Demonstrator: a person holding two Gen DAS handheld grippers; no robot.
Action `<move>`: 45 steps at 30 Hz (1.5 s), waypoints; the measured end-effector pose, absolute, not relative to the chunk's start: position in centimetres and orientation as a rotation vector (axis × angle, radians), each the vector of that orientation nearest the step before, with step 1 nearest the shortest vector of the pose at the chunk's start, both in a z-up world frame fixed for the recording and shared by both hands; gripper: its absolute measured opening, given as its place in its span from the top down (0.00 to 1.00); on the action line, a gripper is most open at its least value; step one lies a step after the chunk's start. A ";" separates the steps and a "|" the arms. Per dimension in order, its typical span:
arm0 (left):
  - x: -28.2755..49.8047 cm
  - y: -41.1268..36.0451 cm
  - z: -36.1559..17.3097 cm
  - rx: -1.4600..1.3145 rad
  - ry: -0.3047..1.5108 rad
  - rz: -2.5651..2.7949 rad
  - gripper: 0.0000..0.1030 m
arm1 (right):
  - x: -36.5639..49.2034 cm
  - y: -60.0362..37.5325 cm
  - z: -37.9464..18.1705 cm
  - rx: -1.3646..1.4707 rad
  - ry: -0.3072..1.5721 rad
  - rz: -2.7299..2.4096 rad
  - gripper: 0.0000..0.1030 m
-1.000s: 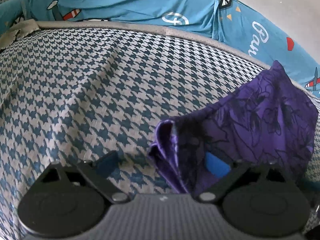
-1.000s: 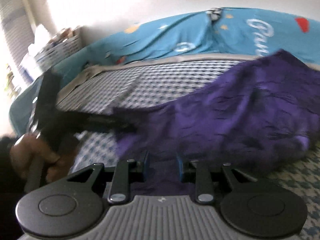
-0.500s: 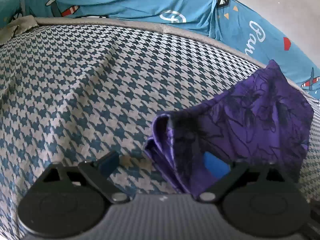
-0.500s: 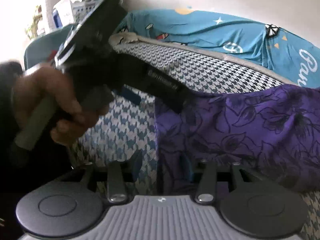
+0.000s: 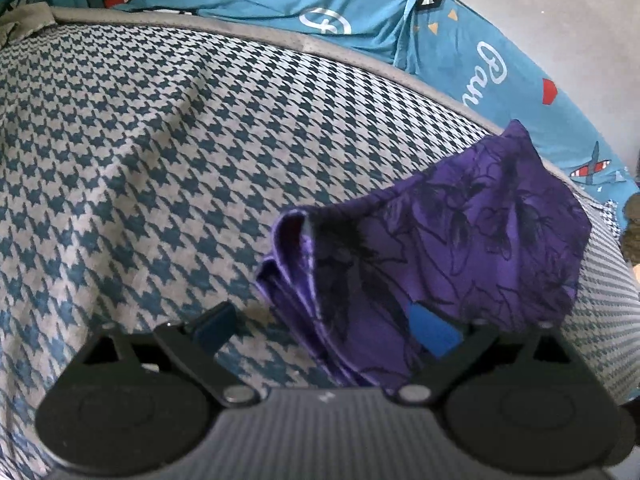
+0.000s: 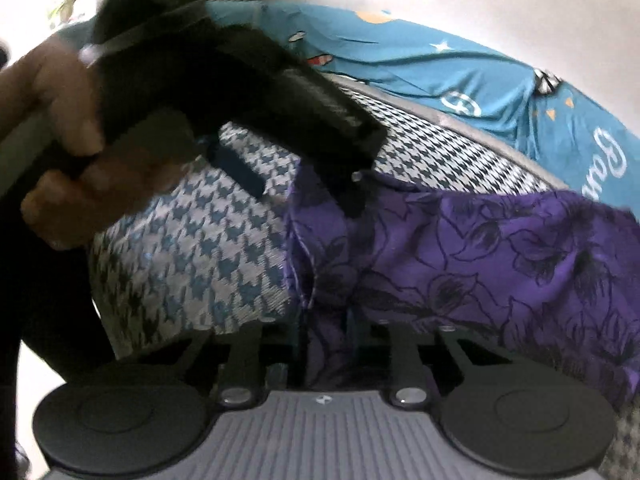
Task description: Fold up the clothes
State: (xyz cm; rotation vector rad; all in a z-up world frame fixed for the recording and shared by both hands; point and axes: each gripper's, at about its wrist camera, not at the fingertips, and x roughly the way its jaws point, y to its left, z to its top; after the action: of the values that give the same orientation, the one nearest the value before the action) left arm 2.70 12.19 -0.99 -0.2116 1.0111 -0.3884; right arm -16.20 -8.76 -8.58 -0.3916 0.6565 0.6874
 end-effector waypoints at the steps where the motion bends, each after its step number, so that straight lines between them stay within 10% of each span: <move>1: 2.6 12.2 -1.0 -0.218 1.014 -0.399 0.04 | -15.8 -9.1 -8.3 -0.350 0.675 0.688 0.82; 21: 2.5 11.2 -2.6 -0.370 1.088 -0.550 0.01 | -11.6 -13.7 -6.5 0.136 0.832 0.664 0.89; 30: 2.7 9.7 -2.8 -0.292 1.026 -0.511 0.55 | -13.9 -11.8 -6.4 -0.100 0.754 0.689 0.79; 36: 2.6 9.1 -2.9 -0.263 1.019 -0.518 0.60 | -15.0 -10.8 -6.5 -0.189 0.715 0.710 0.58; 45: 2.7 8.9 -3.4 -0.274 1.022 -0.518 0.62 | -15.4 -9.3 -8.0 -0.298 0.693 0.695 0.52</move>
State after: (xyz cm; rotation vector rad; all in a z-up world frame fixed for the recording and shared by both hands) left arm 2.68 8.89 -3.44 -0.2738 1.0218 -0.5177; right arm -15.36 -9.29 -7.97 -0.2984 0.6928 0.6953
